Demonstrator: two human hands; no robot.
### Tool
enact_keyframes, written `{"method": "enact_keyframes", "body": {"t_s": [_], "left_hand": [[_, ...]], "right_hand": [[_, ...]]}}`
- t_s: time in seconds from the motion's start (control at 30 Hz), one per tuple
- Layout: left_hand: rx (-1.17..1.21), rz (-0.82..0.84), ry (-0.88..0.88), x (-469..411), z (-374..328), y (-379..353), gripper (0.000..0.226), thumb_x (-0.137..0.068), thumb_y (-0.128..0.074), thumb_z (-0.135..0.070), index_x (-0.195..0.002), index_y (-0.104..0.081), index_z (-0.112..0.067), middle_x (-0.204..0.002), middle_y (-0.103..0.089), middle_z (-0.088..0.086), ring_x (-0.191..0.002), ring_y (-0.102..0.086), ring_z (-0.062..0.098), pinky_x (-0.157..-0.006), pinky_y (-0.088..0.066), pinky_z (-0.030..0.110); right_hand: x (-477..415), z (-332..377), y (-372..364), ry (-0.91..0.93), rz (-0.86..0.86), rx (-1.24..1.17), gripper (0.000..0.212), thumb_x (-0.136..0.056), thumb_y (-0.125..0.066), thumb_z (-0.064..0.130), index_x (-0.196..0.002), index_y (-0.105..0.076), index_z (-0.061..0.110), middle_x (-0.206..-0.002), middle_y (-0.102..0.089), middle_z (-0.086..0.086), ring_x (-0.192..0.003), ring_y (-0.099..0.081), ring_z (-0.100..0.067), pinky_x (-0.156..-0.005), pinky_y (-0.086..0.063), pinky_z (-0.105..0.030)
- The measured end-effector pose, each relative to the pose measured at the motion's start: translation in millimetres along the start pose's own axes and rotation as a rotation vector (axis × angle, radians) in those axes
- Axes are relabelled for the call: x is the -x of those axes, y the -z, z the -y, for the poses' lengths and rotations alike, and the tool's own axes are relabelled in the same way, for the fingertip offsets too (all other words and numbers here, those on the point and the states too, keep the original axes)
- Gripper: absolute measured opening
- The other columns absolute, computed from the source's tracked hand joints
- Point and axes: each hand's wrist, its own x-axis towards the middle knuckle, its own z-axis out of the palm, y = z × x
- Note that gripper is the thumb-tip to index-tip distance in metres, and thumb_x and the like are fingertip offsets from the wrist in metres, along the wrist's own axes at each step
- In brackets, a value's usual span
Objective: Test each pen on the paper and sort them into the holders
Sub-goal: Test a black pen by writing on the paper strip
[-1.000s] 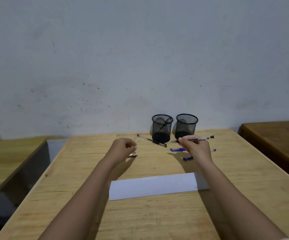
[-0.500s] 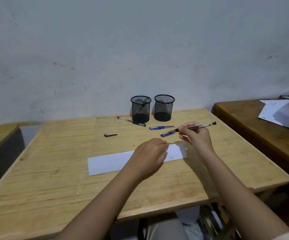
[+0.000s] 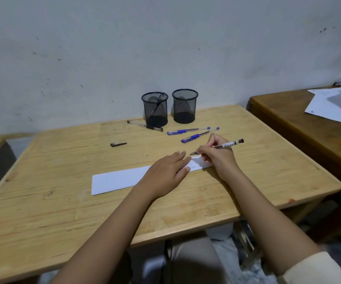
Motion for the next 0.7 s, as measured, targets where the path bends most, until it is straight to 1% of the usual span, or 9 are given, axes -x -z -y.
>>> {"method": "enact_keyframes", "body": {"t_s": [0.1,0.17,0.23,0.33,0.7], "left_hand": [[-0.029,0.065,0.003,-2.2,0.4,-0.6,0.048,-0.101,-0.023,-0.039,-0.148,-0.020,-0.028,-0.158,-0.013,-0.006,-0.146,-0.008,0.009,-0.118,-0.010,0.031],[-0.045,0.082,0.007,-3.4,1.5,-1.2,0.048,-0.101,-0.021,-0.039,-0.148,-0.017,-0.029,-0.158,-0.009,-0.007,-0.146,-0.005,0.009,-0.118,-0.007,0.031],[-0.056,0.089,0.006,-4.5,2.9,-2.0,0.048,-0.101,-0.021,-0.039,-0.148,-0.016,-0.029,-0.159,-0.008,-0.007,-0.146,-0.004,0.009,-0.117,-0.006,0.030],[-0.056,0.086,0.004,-4.5,3.5,-2.2,0.048,-0.101,-0.021,-0.039,-0.148,-0.016,-0.030,-0.158,-0.008,-0.007,-0.146,-0.004,0.008,-0.117,-0.006,0.030],[-0.048,0.075,0.004,-5.6,5.4,-2.5,0.048,-0.100,-0.022,-0.040,-0.147,-0.018,-0.030,-0.158,-0.010,-0.008,-0.146,-0.007,0.009,-0.117,-0.008,0.030]], "right_hand": [[-4.8,-7.3,-4.0,-0.023,-0.056,0.005,0.038,-0.066,-0.061,-0.009,-0.051,-0.035,0.015,-0.040,-0.040,0.006,-0.038,-0.038,-0.009,-0.040,-0.033,-0.020],[-7.7,-9.7,-4.3,-0.017,-0.052,0.015,0.041,-0.065,-0.059,-0.011,-0.049,-0.032,0.015,-0.037,-0.036,0.010,-0.038,-0.035,-0.006,-0.042,-0.031,-0.021],[-9.8,-10.7,-4.4,-0.003,-0.035,0.046,0.041,-0.064,-0.058,-0.012,-0.049,-0.032,0.015,-0.042,-0.035,0.006,-0.041,-0.035,-0.008,-0.044,-0.032,-0.023],[-10.3,-11.8,-5.4,0.030,-0.015,0.083,0.039,-0.062,-0.059,-0.011,-0.048,-0.033,0.015,-0.049,-0.035,-0.004,-0.047,-0.036,-0.015,-0.048,-0.034,-0.026],[-11.5,-16.8,-6.8,0.073,0.006,0.118,0.033,-0.058,-0.059,-0.001,-0.049,-0.033,0.016,-0.051,-0.033,-0.003,-0.051,-0.036,-0.016,-0.052,-0.036,-0.029]]}}
